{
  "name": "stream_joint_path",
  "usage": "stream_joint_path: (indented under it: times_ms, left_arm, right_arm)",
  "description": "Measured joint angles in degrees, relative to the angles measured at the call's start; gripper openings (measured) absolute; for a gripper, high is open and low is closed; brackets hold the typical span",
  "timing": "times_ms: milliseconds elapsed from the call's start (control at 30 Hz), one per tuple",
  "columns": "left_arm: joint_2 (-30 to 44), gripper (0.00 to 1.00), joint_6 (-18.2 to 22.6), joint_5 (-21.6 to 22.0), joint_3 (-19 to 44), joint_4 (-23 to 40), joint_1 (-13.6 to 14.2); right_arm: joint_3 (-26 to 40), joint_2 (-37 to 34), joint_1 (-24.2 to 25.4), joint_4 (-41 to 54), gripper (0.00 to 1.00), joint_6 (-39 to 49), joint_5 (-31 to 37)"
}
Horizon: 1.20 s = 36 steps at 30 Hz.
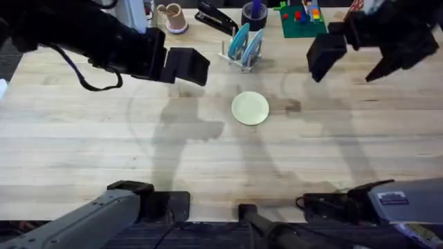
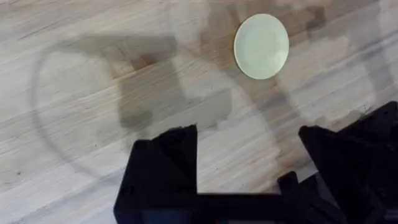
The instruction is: Pick up the plates from the table one by one and place each into a slot on the dish rack.
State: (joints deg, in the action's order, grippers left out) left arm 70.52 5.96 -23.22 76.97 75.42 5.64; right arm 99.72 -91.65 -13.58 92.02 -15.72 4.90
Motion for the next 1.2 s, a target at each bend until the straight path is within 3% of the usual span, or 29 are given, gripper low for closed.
stream_joint_path:
  times_ms: [433, 767, 933, 967, 1200]
  left_arm:
    - [0.0, 0.996, 0.0, 0.0, 0.0, 0.2, 2.1]
    - [0.0, 0.97, -0.1, -0.8, 0.0, 0.2, 2.1]
    - [0.0, 0.19, -0.5, -3.5, 0.0, 0.1, 2.1]
    - [0.0, 0.082, -0.7, -4.0, 0.0, 0.0, 2.1]
    - [1.2, 0.045, -2.9, -11.0, -0.4, -4.3, 2.1]
  right_arm:
    - [-14.9, 14.5, 0.0, -7.2, 0.995, 2.5, -3.0]
    - [-16.0, 17.1, 0.0, -8.0, 0.995, 2.5, -3.1]
    - [-16.0, 17.1, 0.0, -7.9, 0.995, 2.5, -3.1]
    - [-16.0, 17.1, 0.0, -7.9, 0.995, 2.5, -3.1]
    - [-16.0, 17.1, 0.0, -7.7, 0.993, 2.5, -3.1]
